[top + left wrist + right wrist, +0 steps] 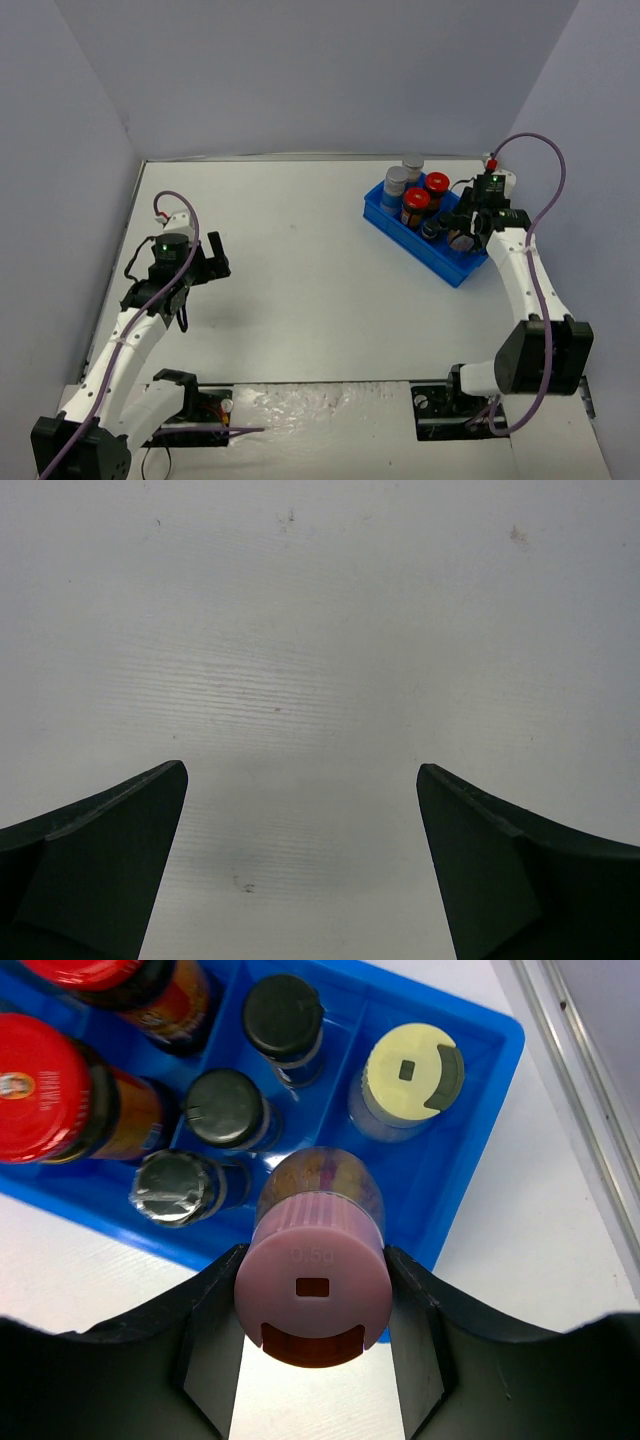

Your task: Organize the condiment bottles

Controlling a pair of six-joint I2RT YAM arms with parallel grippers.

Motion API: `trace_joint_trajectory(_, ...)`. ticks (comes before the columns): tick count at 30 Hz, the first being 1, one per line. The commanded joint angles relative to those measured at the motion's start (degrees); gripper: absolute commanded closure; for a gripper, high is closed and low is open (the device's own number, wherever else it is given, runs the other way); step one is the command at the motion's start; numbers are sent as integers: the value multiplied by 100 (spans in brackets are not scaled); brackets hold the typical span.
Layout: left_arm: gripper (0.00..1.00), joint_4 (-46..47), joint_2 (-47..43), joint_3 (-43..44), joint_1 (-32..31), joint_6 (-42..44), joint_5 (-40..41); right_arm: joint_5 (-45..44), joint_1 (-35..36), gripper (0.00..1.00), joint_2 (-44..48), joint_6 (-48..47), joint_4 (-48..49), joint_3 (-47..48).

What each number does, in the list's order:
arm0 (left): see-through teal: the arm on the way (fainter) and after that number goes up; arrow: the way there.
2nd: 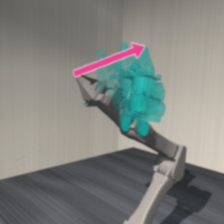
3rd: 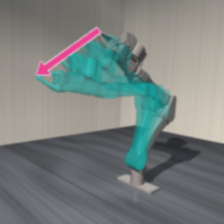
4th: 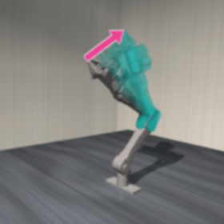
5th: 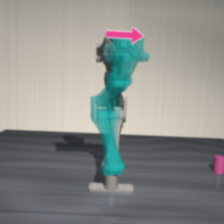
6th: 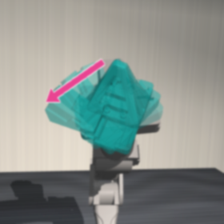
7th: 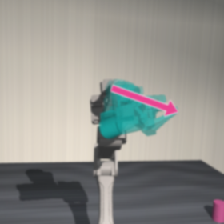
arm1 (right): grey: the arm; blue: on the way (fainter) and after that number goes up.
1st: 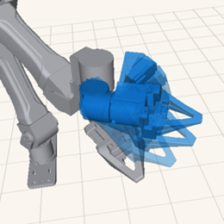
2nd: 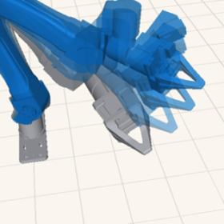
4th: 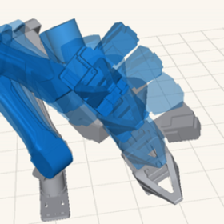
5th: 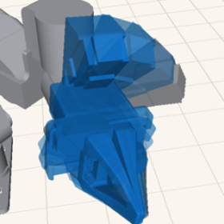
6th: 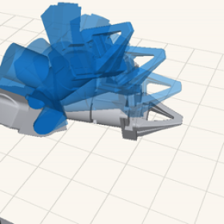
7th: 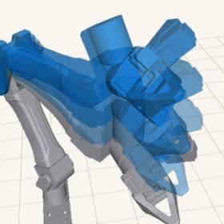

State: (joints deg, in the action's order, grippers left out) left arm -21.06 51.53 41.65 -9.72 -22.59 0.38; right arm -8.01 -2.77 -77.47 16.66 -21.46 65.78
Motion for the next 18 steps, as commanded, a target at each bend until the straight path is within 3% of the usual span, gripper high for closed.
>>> trace_joint_trajectory(1,3,332,-71,168,0,-21,-21,-225,-115,100,-354,312,202,184)
trace_joint_trajectory(15,3,327,-129,145,-91,-43,32,-282,-326,100,-596,673,485,-312)
trace_joint_trajectory(18,3,348,-125,142,-91,-53,31,-242,-347,91,-727,703,543,-345)
